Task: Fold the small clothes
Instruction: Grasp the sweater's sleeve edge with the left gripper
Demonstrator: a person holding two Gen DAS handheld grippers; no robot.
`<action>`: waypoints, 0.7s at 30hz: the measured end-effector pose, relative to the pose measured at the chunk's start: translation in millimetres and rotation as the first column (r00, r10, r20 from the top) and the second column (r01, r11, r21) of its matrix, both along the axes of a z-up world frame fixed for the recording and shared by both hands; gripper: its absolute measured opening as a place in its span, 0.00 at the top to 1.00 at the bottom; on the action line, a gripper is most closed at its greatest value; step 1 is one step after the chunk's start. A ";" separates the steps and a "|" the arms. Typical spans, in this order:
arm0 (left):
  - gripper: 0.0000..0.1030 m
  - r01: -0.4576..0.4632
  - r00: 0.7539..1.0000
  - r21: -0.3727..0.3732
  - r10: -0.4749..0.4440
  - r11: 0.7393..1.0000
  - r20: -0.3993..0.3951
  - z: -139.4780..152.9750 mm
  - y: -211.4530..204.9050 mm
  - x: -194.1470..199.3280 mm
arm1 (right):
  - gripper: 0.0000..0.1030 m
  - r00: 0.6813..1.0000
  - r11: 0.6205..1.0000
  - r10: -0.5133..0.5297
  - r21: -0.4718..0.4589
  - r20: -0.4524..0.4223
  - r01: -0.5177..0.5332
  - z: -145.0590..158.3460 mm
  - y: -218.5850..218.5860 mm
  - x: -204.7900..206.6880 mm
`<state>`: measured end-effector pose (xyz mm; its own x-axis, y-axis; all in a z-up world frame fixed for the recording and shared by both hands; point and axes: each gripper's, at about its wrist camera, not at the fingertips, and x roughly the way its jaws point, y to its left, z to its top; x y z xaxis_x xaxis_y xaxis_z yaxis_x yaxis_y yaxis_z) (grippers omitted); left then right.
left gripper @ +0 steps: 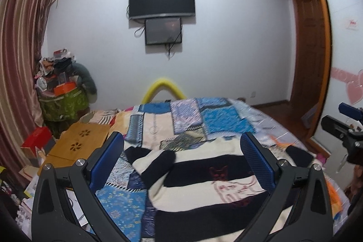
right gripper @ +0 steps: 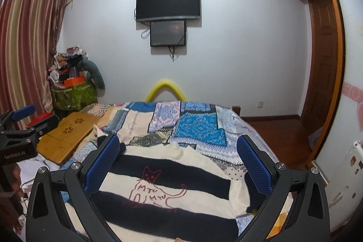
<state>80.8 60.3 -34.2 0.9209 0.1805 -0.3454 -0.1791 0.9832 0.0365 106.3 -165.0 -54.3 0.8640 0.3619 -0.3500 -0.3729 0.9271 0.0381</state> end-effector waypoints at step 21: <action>0.00 -0.239 0.916 -0.127 0.181 0.963 -0.357 -101.1 166.7 165.8 | 0.00 0.957 0.995 0.017 -0.085 -0.289 -0.044 -64.9 18.3 131.5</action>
